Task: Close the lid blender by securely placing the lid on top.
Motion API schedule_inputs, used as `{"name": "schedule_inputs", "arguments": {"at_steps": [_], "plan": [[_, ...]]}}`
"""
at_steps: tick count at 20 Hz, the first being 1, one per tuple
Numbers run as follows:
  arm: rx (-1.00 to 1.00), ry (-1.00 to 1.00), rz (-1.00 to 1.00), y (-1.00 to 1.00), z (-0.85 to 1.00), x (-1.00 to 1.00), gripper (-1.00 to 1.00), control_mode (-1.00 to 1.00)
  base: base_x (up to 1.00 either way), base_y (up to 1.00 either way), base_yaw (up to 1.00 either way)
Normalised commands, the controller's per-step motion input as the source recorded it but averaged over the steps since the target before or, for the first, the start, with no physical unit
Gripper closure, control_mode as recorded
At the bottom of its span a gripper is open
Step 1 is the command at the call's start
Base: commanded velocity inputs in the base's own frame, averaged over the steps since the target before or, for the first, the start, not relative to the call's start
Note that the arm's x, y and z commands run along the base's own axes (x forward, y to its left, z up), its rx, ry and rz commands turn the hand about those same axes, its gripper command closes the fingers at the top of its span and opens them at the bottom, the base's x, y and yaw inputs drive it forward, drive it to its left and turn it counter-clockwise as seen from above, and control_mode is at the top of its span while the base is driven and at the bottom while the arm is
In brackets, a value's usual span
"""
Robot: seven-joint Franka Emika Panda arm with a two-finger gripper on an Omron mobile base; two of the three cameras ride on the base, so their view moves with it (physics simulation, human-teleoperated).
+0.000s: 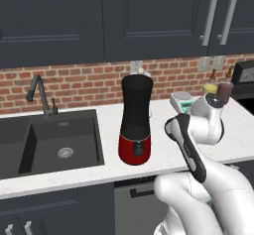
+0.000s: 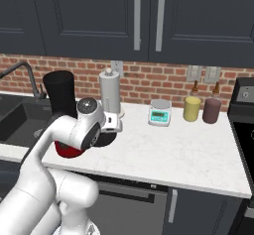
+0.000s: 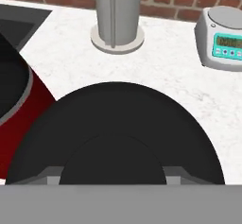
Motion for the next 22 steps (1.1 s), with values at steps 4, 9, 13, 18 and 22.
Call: {"name": "schedule_inputs", "arguments": {"at_steps": [4,9,13,18,22], "plan": [[0.00,-0.11,-0.07,0.00,1.00,-0.50,1.00,-1.00,0.00,0.00,0.00],[0.00,-0.13,-0.04,0.01,1.00,-0.37,1.00,-1.00,0.00,0.00,0.00],[0.00,-0.15,-0.02,0.02,1.00,-0.32,1.00,-1.00,0.00,0.00,0.00],[0.00,-0.11,-0.01,0.05,1.00,-0.23,1.00,-1.00,0.00,0.00,0.00],[0.00,-0.03,0.00,0.14,1.00,-0.15,1.00,-1.00,0.00,0.00,0.00]]}}
